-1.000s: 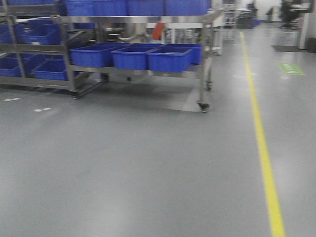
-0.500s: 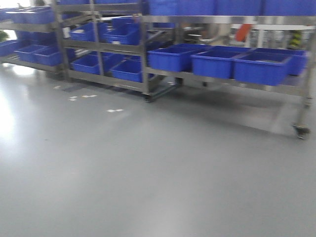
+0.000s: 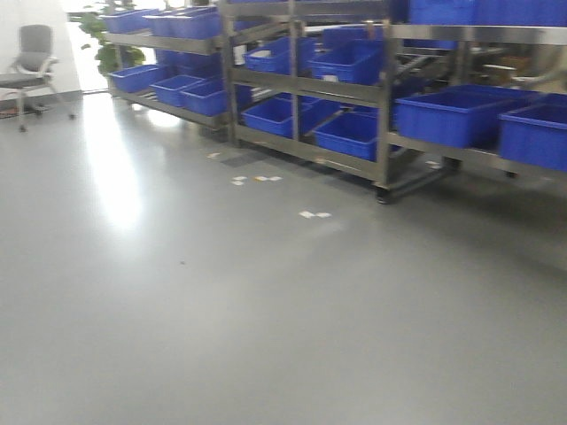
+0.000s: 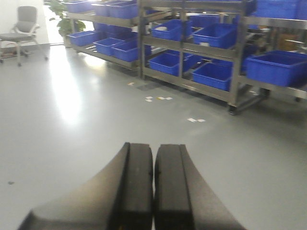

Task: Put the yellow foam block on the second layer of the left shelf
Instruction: 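Drive the base across the room toward the shelf rack of blue bins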

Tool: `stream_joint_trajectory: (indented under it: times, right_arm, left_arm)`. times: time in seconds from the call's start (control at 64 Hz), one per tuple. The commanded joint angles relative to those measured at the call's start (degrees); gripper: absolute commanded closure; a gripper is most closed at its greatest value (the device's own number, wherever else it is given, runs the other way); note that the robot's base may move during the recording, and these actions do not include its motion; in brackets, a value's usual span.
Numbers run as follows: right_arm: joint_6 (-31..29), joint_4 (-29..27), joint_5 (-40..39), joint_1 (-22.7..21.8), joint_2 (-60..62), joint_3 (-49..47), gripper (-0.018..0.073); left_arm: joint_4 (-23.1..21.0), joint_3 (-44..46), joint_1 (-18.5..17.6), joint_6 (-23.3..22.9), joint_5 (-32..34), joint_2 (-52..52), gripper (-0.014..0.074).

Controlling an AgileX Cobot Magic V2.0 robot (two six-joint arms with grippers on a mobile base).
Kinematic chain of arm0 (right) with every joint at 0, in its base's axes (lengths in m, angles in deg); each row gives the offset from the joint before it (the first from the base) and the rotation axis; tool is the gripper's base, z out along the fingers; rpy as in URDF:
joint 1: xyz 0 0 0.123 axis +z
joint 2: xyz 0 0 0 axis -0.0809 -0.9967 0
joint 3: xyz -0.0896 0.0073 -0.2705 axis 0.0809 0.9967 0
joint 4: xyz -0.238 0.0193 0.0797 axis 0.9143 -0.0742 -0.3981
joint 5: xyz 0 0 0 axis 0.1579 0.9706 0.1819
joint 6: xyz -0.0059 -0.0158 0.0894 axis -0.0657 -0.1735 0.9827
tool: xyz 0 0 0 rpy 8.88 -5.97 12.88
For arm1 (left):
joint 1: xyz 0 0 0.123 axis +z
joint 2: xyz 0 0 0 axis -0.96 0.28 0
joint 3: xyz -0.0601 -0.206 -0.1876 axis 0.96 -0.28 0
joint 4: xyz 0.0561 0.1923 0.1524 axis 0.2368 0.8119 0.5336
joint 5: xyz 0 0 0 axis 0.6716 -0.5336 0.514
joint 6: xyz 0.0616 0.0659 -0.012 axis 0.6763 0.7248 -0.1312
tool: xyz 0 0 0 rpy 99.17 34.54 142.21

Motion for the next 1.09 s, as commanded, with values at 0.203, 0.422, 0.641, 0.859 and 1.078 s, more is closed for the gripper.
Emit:
stream_joint_trajectory:
  times: [0.203,0.422,0.641,0.859,1.078]
  right_arm:
    - [-0.4,1.0,-4.9,-0.4,-0.9,-1.5,0.0292]
    - [-0.4,1.0,-4.9,-0.4,-0.9,-1.5,0.0292]
    - [-0.4,1.0,-4.9,-0.4,-0.9,-1.5,0.0292]
    - [-0.4,1.0,-4.9,-0.4,-0.9,-1.5,0.0292]
    - [-0.4,1.0,-4.9,-0.4,-0.9,-1.5,0.0292]
  left_arm:
    - [-0.4,-1.6,0.1,-0.2,4.9,-0.9,0.0460]
    - [-0.4,-1.6,0.1,-0.2,4.9,-0.9,0.0460]
    - [-0.4,-1.6,0.1,-0.2,4.9,-0.9,0.0460]
    - [-0.4,-1.6,0.1,-0.2,4.9,-0.9,0.0460]
    - [-0.4,-1.6,0.1,-0.2,4.9,-0.9,0.0460]
